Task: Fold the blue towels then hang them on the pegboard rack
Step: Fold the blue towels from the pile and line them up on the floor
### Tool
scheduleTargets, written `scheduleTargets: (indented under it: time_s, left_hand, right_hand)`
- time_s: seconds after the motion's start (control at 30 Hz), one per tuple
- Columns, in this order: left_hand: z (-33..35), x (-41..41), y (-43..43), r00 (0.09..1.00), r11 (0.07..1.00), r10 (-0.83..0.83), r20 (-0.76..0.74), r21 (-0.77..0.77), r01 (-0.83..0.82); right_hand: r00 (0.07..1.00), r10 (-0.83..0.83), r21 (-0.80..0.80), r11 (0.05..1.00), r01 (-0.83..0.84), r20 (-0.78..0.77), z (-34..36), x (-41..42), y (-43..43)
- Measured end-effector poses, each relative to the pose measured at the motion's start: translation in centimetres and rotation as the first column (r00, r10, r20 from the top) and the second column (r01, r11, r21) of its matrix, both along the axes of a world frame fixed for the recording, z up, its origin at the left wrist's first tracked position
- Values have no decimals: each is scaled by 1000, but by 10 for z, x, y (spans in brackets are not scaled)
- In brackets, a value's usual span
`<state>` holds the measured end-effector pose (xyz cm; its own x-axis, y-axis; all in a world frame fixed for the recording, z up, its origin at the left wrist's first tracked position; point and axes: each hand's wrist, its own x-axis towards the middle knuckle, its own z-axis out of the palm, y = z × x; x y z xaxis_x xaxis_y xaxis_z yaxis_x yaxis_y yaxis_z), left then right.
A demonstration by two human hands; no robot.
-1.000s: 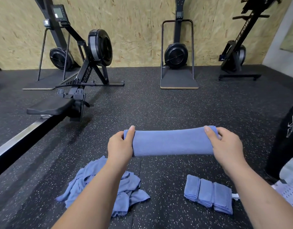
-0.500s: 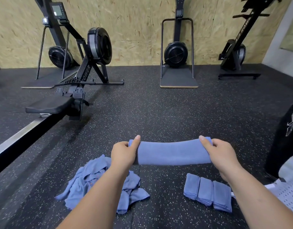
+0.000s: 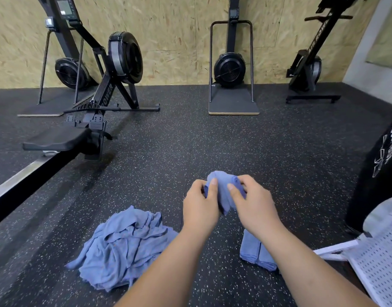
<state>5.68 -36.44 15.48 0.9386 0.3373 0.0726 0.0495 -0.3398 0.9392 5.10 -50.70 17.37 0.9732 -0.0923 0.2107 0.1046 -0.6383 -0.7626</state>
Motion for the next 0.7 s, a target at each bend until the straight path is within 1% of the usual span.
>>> scheduleTargets:
  time_s: [0.07,0.13,0.2,0.23,0.3,0.37,0.43,0.47,0.57,0.63,0.7]
  left_hand:
    - [-5,0,-9,999,995,-25,-21,-99,23]
    - [-9,-1,-17,998,989,-38,-55,-143,30]
    - [-13,-3,-24,995,975,-58,-84,-221,38]
    - [-13,-4,-26,993,964,-62,-95,-263,35]
    - [-14,-5,-29,991,947,-67,-114,-321,27]
    - [-17,-5,-31,987,932,-71,-141,-363,15]
    - [-20,-6,-34,982,909,-104,-158,-416,29]
    - [-20,-6,-36,979,887,-127,-160,-460,40]
    - [-21,-7,-42,963,783,-213,-168,-619,65]
    - [-22,-8,-47,946,735,-274,-172,-672,90]
    - [-23,-9,-53,935,699,-313,-167,-707,108]
  right_hand:
    - [999,47,-32,998,-48,-26,-5,-5,1]
    - [996,72,-59,995,-75,-43,-10,-9,-1]
    - [991,127,-75,989,-130,-42,-15,-11,-5]
    - [985,168,-65,983,-170,-33,-17,-12,-7]
    - [976,220,12,976,-220,-9,-21,-16,-14]
    - [984,179,102,979,-177,-6,-23,-17,-24]
    - [994,98,159,983,-90,-39,-24,-18,-36]
    - [996,60,187,981,-48,-59,-25,-17,-44]
    - [994,-44,250,966,67,-95,-26,-20,-67]
    - [987,-67,377,919,117,-145,-25,-24,-79]
    - [975,-41,529,834,154,-220,-24,-29,-87]
